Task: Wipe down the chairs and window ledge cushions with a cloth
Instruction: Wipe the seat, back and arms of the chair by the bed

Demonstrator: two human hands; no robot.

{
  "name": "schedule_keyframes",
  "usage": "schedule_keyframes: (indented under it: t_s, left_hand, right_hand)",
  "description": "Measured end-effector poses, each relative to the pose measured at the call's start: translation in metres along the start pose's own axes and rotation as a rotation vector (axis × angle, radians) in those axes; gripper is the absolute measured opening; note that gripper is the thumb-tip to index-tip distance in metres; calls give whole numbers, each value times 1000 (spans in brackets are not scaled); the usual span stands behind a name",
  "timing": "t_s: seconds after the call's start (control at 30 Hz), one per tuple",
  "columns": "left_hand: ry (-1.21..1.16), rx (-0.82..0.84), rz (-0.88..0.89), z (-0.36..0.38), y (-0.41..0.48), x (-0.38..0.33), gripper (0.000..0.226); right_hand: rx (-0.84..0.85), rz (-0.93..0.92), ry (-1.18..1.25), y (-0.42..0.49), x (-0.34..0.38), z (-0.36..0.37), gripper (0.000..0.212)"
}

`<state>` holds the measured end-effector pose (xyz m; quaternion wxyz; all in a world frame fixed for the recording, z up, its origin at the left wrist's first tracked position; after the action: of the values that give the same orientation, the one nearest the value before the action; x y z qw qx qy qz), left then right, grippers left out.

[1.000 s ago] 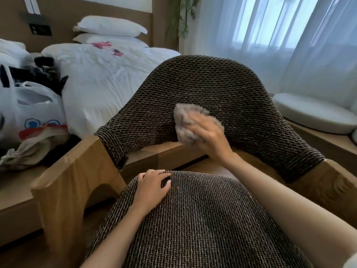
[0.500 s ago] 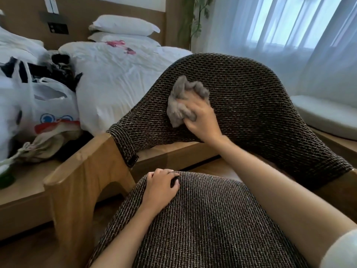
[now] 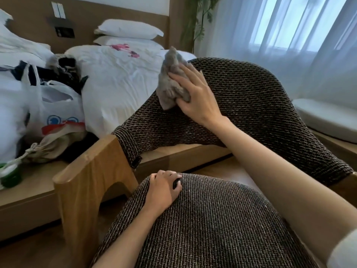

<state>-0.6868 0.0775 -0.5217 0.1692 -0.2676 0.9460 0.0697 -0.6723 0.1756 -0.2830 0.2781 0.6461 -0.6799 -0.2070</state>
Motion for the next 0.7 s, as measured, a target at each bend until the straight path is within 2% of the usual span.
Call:
schedule_keyframes:
  t_s: [0.1, 0.23, 0.3, 0.43, 0.5, 0.57, 0.7]
  left_hand:
    - [-8, -2, -3, 0, 0, -2, 38]
    - [-18, 5, 12, 2, 0, 0, 36]
    - [-15, 6, 21, 4, 1, 1, 36]
    - [9, -6, 28, 7, 0, 2, 36]
    - [38, 0, 34, 8, -1, 2, 38]
    - [53, 24, 37, 11, -2, 3, 40]
    - [75, 70, 35, 17, 1, 5, 41]
  right_hand:
    - [-7, 79, 18, 7, 1, 26, 48]
    - [-115, 24, 157, -27, 2, 47, 41]
    - [-43, 28, 159, -52, 0, 63, 44]
    - [245, 91, 153, -111, -7, 94, 41]
    - [298, 135, 168, -121, -10, 89, 38]
    - [247, 106, 164, -112, -2, 70, 39]
    - [35, -115, 180, -51, 37, 34, 39]
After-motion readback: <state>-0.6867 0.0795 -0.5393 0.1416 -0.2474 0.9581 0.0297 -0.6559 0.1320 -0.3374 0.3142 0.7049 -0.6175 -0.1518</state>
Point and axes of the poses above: each hand's wrist, its own y-axis towards the middle knuckle, its own z-axis out of the palm, x = y × z, the point moved 7 cm from there along y, towards the middle knuckle, and after that the axes turned 10 degrees about x, right-handed, at the moved point
